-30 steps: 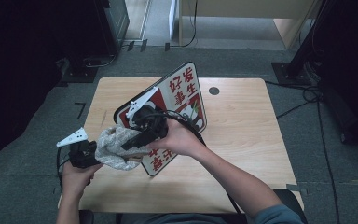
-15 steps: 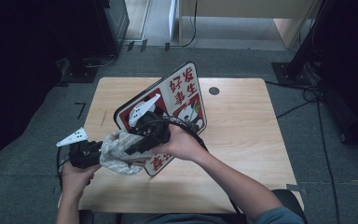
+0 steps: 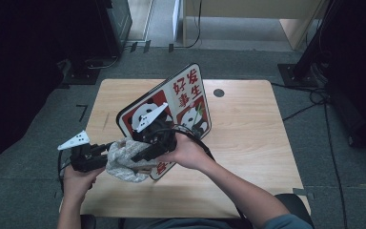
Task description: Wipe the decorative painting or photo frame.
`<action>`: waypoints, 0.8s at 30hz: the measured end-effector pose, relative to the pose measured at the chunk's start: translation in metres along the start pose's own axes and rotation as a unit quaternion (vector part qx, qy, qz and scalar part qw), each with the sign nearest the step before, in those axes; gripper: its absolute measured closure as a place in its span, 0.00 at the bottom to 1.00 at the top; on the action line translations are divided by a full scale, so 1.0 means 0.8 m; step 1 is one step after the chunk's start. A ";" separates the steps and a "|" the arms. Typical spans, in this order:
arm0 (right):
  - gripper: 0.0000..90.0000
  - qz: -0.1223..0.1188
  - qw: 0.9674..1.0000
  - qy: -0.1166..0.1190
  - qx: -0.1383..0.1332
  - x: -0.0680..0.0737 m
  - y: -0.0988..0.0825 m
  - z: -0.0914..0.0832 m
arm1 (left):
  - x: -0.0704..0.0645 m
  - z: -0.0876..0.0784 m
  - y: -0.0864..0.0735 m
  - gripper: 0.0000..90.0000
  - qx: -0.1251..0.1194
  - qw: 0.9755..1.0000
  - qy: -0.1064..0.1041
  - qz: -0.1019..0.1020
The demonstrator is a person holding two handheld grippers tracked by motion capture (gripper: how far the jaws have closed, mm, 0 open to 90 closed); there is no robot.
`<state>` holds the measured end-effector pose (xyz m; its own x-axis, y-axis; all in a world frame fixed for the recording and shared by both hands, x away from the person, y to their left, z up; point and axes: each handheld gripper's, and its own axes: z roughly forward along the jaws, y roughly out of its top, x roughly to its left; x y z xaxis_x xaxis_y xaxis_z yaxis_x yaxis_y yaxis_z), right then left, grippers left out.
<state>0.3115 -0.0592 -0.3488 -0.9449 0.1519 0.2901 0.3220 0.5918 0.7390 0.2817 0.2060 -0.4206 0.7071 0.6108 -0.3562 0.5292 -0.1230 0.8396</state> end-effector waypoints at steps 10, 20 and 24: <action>0.71 0.004 1.000 -0.002 0.007 -0.002 -0.019 0.009 | 0.000 0.000 0.000 0.59 0.001 1.000 0.002 0.004; 0.71 0.014 1.000 -0.002 0.011 -0.005 -0.043 0.021 | -0.001 0.001 0.000 0.59 0.006 1.000 0.004 0.006; 0.71 0.015 1.000 -0.001 0.009 -0.006 -0.052 0.024 | -0.001 0.001 0.000 0.59 0.004 1.000 0.004 0.007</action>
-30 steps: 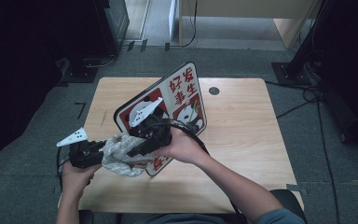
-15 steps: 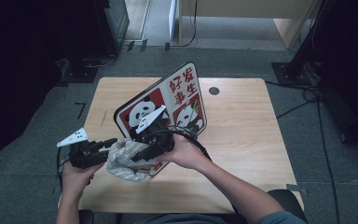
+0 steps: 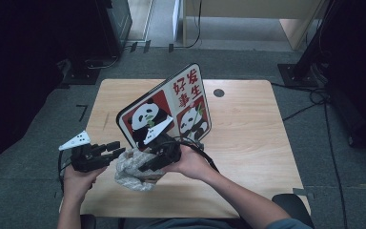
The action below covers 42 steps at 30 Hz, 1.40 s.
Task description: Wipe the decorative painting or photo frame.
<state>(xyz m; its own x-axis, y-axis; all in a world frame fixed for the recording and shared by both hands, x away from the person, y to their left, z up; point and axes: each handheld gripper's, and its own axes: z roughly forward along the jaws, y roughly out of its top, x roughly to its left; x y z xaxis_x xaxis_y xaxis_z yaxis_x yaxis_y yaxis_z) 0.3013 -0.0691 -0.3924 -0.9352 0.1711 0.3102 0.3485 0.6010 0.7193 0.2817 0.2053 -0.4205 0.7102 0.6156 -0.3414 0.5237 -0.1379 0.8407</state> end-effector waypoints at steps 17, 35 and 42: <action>0.71 0.006 1.000 0.003 0.003 -0.007 -0.034 0.016 | -0.009 0.000 0.006 0.59 0.002 1.000 -0.006 0.006; 0.71 0.013 1.000 0.003 0.007 -0.012 -0.063 0.033 | -0.044 0.011 0.024 0.61 0.008 0.999 -0.029 0.037; 0.71 0.014 1.000 0.007 0.012 -0.015 -0.072 0.038 | -0.046 0.025 0.026 0.67 0.016 0.999 -0.038 0.031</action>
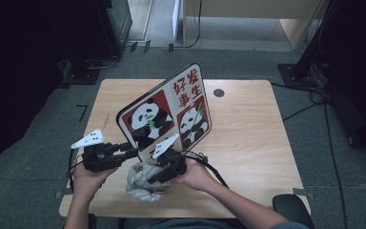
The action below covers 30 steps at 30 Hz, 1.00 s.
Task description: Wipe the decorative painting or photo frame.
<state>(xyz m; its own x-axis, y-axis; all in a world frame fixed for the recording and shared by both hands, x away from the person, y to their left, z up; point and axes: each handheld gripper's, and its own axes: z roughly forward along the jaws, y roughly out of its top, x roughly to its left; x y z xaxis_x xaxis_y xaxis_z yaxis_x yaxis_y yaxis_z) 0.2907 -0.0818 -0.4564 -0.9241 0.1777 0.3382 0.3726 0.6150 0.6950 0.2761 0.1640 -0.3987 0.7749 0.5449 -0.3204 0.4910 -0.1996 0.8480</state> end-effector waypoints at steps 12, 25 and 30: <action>0.71 0.004 1.000 0.004 0.001 -0.005 -0.012 0.005 | 0.005 0.022 0.004 0.77 0.011 1.000 -0.020 -0.013; 0.74 0.010 1.000 0.003 0.004 -0.017 -0.026 0.003 | 0.004 0.023 0.006 0.85 0.015 1.000 -0.005 -0.002; 0.75 0.015 1.000 -0.004 0.009 -0.026 -0.034 -0.002 | 0.005 0.021 0.006 0.86 0.014 1.000 -0.005 -0.004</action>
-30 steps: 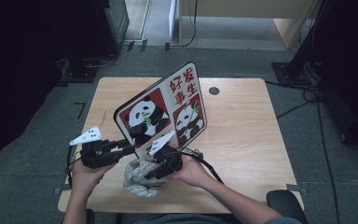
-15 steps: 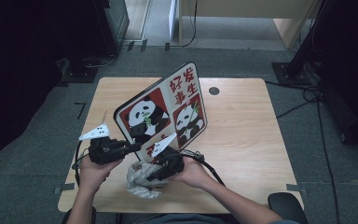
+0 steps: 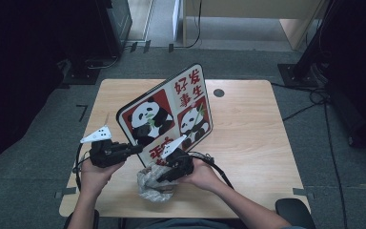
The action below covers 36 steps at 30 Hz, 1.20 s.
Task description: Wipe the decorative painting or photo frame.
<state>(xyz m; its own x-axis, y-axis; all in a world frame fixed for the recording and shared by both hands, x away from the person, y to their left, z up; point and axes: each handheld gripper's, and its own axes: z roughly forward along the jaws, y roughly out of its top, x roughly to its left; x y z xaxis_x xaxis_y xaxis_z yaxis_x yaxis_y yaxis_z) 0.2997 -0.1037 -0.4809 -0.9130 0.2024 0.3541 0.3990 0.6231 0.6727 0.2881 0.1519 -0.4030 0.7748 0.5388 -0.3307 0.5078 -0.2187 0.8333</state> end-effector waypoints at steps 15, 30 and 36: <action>0.75 0.016 1.000 -0.025 -0.006 -0.028 -0.017 -0.032 | 0.002 -0.001 -0.001 0.86 -0.004 1.000 -0.003 -0.001; 0.75 -0.002 0.999 -0.013 -0.046 -0.017 0.002 -0.092 | 0.003 0.001 -0.001 0.85 -0.002 1.000 -0.002 -0.002; 0.75 -0.013 0.997 -0.025 -0.071 -0.014 0.019 -0.121 | 0.003 0.001 -0.001 0.85 -0.003 1.000 -0.002 -0.001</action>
<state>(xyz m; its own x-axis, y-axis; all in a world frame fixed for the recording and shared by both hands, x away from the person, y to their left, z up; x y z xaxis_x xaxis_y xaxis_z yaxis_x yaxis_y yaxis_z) 0.3239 -0.1698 -0.4117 -0.9246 0.2282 0.3051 0.3805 0.5158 0.7676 0.2896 0.1525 -0.4046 0.7752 0.5358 -0.3347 0.5073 -0.2121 0.8353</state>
